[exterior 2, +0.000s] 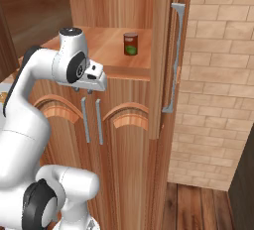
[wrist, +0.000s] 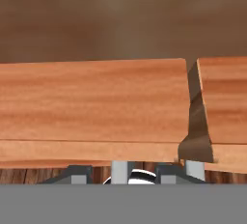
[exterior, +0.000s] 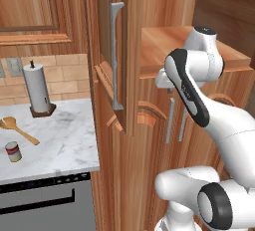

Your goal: Restock the canned food cabinet by taking the new fresh canned food from the counter and placing it in the cabinet. Then, take the old canned food from the cabinet and place it on the counter.

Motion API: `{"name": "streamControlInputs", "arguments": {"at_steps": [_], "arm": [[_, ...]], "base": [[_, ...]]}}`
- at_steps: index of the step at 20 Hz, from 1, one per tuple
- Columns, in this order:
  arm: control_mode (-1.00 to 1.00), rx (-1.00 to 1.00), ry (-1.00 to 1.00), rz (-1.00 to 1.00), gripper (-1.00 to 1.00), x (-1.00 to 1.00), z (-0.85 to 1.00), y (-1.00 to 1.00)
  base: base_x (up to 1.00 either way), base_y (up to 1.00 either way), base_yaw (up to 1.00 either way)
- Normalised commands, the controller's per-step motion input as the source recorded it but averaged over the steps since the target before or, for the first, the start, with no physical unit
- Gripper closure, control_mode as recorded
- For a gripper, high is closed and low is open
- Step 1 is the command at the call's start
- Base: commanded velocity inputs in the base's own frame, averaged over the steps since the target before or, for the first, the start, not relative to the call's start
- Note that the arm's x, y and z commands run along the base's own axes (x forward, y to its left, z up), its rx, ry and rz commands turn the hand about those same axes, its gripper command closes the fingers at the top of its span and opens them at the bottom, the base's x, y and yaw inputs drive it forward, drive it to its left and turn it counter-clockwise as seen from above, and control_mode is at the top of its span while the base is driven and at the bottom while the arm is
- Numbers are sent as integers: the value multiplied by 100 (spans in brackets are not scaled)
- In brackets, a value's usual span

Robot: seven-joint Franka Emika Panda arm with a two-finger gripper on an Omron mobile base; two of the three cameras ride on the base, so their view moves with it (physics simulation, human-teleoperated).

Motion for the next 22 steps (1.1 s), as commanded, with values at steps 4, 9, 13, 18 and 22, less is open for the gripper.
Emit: {"name": "streamControlInputs", "arguments": {"at_steps": [4, 9, 13, 18, 22], "arm": [[-100, 0, -3, 0, -100, 0, -3, 0], [-100, 0, 0, 0, -100, 0, 0, 0], [-100, 0, -2, 2, -100, -36, 0, 22], [-100, 0, 0, 5, -100, -64, 0, 38], [-100, 0, 0, 1, -100, -93, 0, -3]], "base": [[0, 0, 0], [0, 0, 0], [0, 0, 0], [0, 0, 0], [0, 0, 0]]}}
